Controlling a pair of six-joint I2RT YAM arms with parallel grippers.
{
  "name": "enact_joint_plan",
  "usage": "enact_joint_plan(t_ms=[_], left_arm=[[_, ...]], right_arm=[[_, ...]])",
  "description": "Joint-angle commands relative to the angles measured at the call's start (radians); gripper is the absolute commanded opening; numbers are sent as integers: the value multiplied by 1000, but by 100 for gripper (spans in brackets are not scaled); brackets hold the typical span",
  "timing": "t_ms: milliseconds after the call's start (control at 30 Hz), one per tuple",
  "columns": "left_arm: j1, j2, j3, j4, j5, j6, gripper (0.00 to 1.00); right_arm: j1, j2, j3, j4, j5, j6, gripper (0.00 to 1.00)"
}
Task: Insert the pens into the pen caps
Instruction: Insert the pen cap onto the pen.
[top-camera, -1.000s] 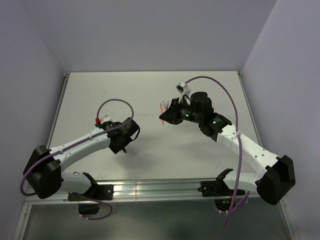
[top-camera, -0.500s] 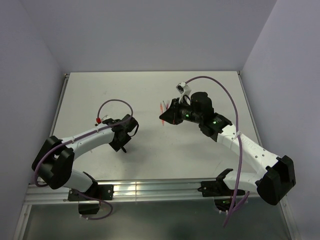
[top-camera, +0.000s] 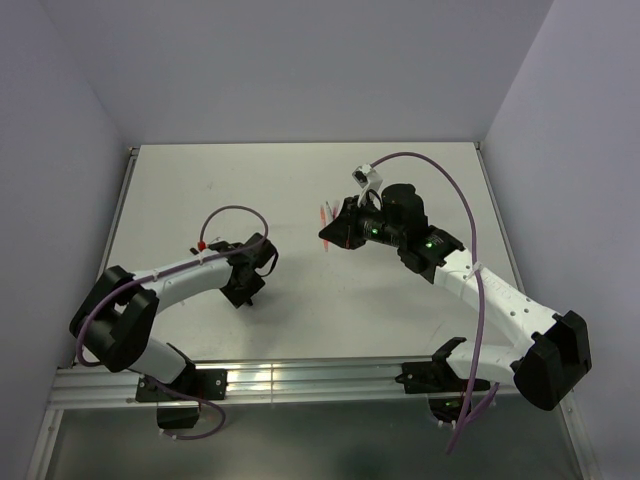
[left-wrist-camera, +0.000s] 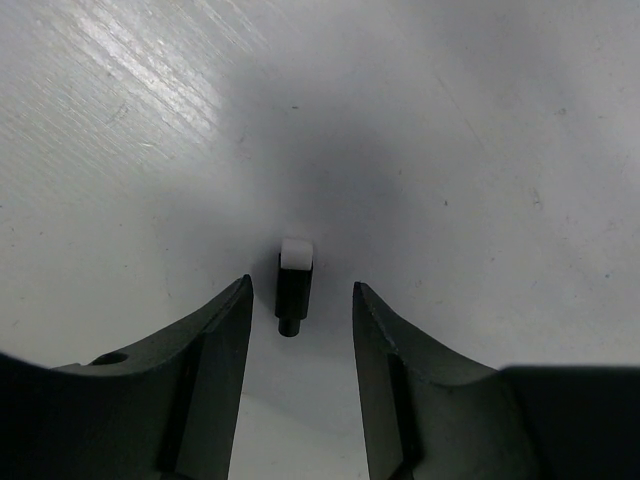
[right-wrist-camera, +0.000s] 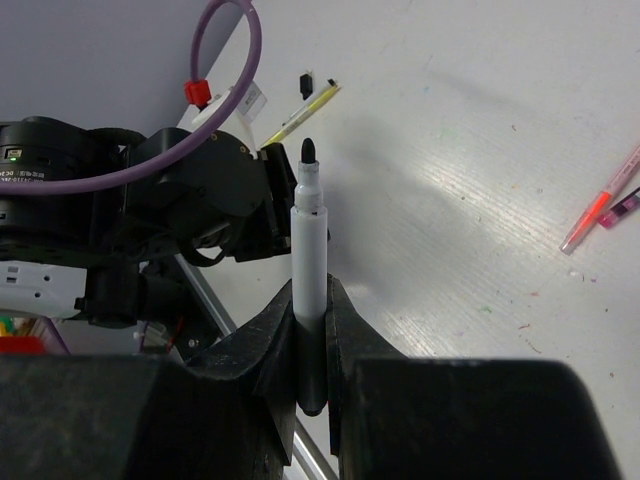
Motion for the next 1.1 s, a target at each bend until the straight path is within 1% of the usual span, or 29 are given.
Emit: enact_joint_plan(t_ms=[0,133,367,400,467,500,567,600,633,667,733,833,900,933,967,1000,1033,1067], left_arm=[[5,3,-9,26,11,3,49],[15,18,-23,57,33,14,47],[18,15,-50,60,31,3,43],[18,12,-52,62,31,3,39],[21,13,-62,74,36,7,35],[22,13,-67,80,42,7,29],[31,15,-84,102,68,26,22],[32,18,-87,115,76,30,12],[35,15,-92,126,83,46,4],[36,13,-98,137,105,59,0],[38,-11,-93,160,117,102,1],[39,-72,-24,168,131,209,0],[39,-129,81,181,145,283,0],[42,-147,118,218,155,360,0],[45,-166,188,246,175,403,0],[51,-190,224,269,222,438,0],[76,-194,291,349,282,516,0],[94,-194,324,399,347,562,0]], right_arm=[[-6,-30,-2,11,2,-16,0],[-7,-28,-2,7,2,-16,0],[-7,-25,0,4,-1,-18,0],[-7,-25,0,5,-1,-18,0],[-7,-27,-3,5,-1,-18,0],[-7,-27,0,4,-1,-19,0],[-7,-25,0,1,-1,-19,0],[-7,-25,-3,1,-2,-21,0],[-7,-25,-3,1,-4,-19,0],[-7,-25,-3,4,-5,-18,0],[-7,-24,0,-1,-7,-21,0],[-7,-24,0,-2,-4,-25,0],[-7,-20,1,-5,2,-27,0],[-6,-20,4,-11,13,-28,0],[-7,-19,6,-12,18,-28,0],[-6,-20,6,-12,18,-28,0],[-7,-25,1,-1,10,-24,0],[-7,-30,-2,10,7,-22,0]])
